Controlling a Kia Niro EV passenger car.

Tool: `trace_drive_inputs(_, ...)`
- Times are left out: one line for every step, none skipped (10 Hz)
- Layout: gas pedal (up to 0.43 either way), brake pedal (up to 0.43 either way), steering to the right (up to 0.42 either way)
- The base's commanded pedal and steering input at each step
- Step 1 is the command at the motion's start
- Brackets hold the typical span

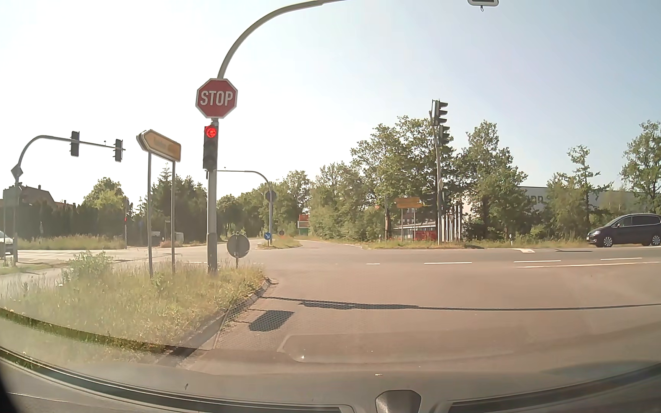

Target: Follow the waypoints while adhering to traffic rules and regulations

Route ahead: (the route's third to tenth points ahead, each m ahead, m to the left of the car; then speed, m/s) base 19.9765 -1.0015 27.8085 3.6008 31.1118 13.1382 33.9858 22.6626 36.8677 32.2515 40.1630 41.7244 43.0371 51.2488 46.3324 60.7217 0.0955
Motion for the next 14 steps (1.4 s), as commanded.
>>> trace_drive_inputs(0.000,0.006,0.025)
trace_drive_inputs(0.000,0.012,0.025)
trace_drive_inputs(0.000,0.006,0.025)
trace_drive_inputs(0.000,0.006,0.026)
trace_drive_inputs(0.000,0.006,0.025)
trace_drive_inputs(0.000,0.000,0.025)
trace_drive_inputs(0.000,0.006,0.025)
trace_drive_inputs(0.000,0.006,0.026)
trace_drive_inputs(0.000,0.006,0.025)
trace_drive_inputs(0.000,0.006,0.025)
trace_drive_inputs(0.000,0.006,0.025)
trace_drive_inputs(0.000,0.006,0.025)
trace_drive_inputs(0.000,0.006,0.025)
trace_drive_inputs(0.000,0.006,0.025)
